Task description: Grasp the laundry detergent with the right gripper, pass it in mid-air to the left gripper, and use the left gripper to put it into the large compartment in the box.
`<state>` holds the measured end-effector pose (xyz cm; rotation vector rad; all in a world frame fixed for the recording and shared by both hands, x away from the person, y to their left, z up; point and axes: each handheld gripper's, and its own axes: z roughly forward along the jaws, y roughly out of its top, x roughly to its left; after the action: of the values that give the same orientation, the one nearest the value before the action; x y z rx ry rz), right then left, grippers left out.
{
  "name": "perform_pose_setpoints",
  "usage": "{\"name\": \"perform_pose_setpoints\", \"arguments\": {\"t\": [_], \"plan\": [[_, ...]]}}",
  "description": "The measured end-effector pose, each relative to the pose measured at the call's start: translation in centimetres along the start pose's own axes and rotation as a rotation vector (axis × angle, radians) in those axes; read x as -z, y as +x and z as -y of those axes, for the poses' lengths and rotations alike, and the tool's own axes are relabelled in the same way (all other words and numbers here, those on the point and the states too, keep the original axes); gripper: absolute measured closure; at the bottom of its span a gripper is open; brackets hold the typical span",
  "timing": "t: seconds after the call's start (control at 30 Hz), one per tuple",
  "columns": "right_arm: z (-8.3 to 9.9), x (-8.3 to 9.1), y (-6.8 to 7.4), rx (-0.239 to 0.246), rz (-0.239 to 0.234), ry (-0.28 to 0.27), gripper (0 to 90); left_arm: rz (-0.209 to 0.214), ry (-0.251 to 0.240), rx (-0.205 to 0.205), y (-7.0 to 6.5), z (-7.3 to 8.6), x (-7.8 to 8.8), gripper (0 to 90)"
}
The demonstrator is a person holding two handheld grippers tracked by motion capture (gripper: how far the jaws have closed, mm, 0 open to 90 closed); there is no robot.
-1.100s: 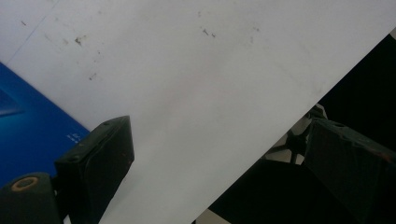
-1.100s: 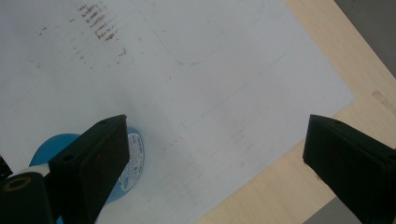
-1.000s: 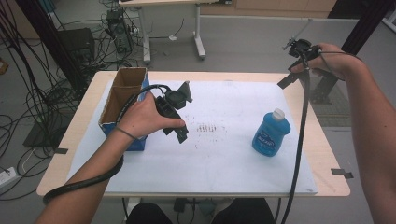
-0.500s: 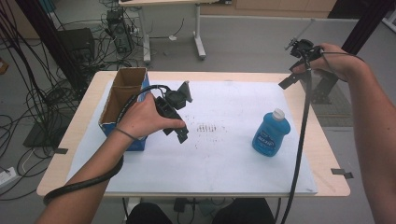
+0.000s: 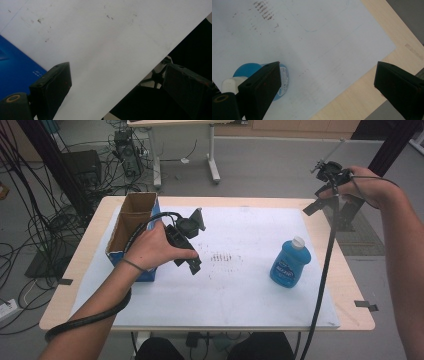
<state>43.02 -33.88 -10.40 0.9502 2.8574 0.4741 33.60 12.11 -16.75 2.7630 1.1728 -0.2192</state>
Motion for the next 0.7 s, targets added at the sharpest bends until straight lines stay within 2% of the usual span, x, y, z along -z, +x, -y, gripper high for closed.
{"name": "perform_pose_setpoints", "arguments": {"t": [0.3, 0.7], "plan": [[1.0, 1.0, 0.4, -0.002, 0.006, -0.014, 7.1, 0.001, 0.006, 0.001, 0.0, 0.1, -0.2, 8.5], [4.7, 2.3, 1.0, -0.008, -0.005, -0.072, 6.8, 0.006, 0.008, 0.005, -0.1, 0.2, -0.5, 8.6]]}}
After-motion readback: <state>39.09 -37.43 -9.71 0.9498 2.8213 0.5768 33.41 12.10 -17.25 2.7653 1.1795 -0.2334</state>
